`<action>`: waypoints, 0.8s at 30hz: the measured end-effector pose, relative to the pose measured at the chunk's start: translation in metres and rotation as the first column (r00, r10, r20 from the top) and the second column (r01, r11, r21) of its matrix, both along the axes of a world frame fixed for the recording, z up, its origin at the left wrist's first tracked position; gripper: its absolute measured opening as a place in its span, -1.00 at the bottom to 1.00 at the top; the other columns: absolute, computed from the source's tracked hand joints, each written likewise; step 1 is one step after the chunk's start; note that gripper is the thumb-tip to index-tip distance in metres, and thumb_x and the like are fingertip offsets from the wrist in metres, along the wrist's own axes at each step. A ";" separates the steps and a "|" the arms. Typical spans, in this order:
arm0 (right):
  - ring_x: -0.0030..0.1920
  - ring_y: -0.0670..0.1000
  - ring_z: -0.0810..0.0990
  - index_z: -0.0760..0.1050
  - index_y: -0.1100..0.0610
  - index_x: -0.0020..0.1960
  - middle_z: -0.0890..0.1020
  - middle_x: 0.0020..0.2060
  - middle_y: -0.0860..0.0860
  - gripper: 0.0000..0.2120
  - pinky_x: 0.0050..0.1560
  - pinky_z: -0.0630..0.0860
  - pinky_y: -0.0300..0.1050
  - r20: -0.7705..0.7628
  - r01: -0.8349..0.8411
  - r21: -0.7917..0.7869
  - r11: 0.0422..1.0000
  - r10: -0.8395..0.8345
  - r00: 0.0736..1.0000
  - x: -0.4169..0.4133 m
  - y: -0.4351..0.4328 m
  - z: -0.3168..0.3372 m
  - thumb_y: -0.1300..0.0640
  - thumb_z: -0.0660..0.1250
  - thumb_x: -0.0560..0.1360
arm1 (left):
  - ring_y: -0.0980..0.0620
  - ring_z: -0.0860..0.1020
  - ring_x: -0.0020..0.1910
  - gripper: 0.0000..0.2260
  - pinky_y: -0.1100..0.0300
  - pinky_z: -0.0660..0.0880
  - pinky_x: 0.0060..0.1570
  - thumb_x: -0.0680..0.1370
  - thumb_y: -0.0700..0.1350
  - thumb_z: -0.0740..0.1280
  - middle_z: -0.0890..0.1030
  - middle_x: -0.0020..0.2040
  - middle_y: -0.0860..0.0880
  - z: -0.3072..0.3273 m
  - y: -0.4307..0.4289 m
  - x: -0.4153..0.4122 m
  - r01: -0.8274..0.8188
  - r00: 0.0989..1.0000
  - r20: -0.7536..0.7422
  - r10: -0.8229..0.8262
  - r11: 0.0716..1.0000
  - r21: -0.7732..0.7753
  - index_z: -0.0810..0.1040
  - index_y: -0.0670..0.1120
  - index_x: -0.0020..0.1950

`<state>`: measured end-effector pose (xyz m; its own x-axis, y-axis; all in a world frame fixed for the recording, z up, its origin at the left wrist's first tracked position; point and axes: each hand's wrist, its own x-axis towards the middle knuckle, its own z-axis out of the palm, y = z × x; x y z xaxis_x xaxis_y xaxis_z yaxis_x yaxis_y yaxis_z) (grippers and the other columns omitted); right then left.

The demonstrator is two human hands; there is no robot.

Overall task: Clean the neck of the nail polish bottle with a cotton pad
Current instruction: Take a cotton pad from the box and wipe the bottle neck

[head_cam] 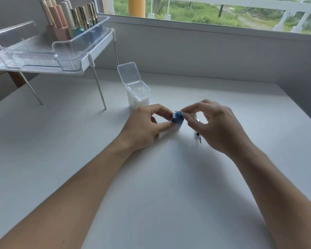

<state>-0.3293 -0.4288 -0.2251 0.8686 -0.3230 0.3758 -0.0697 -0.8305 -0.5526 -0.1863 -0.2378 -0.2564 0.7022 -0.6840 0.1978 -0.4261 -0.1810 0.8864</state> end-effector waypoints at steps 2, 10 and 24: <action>-0.10 -0.37 0.49 0.77 -0.18 0.18 0.69 -0.01 -0.19 -0.86 0.01 0.37 -0.28 -0.004 -0.004 0.015 1.000 0.004 1.000 0.000 0.001 0.001 -0.03 0.45 0.70 | 0.05 0.57 -0.45 -0.79 0.24 0.51 -0.39 0.56 0.04 0.66 0.82 0.06 0.17 -0.001 0.000 0.000 -0.017 1.000 0.001 0.017 1.000 -0.010 0.79 0.02 0.14; -0.19 -0.19 0.53 0.80 -0.18 0.14 0.74 -0.03 -0.16 -0.87 -0.08 0.42 -0.26 0.033 0.003 0.137 0.991 -0.008 0.999 0.000 0.006 0.003 -0.01 0.48 0.69 | 0.06 0.56 -0.38 -0.82 0.16 0.59 -0.41 0.54 -0.01 0.67 0.80 0.03 0.14 0.003 0.000 -0.007 -0.069 0.997 -0.021 0.068 0.996 -0.053 0.76 -0.01 0.07; -0.09 0.30 0.52 0.78 -0.17 0.05 0.74 -0.06 -0.14 -0.92 -0.12 0.51 0.02 0.007 -0.016 0.308 0.951 0.014 1.000 -0.004 0.012 0.011 -0.07 0.49 0.66 | 0.12 0.50 -0.37 -0.77 0.27 0.50 -0.32 0.54 0.06 0.67 0.80 0.00 0.15 0.003 0.005 -0.007 -0.167 0.986 -0.014 0.166 0.983 -0.077 0.69 0.00 0.01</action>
<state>-0.3337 -0.4170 -0.2137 0.8726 -0.4107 0.2643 -0.0552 -0.6208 -0.7820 -0.1933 -0.2330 -0.2535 0.8065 -0.5402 0.2401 -0.3889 -0.1789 0.9038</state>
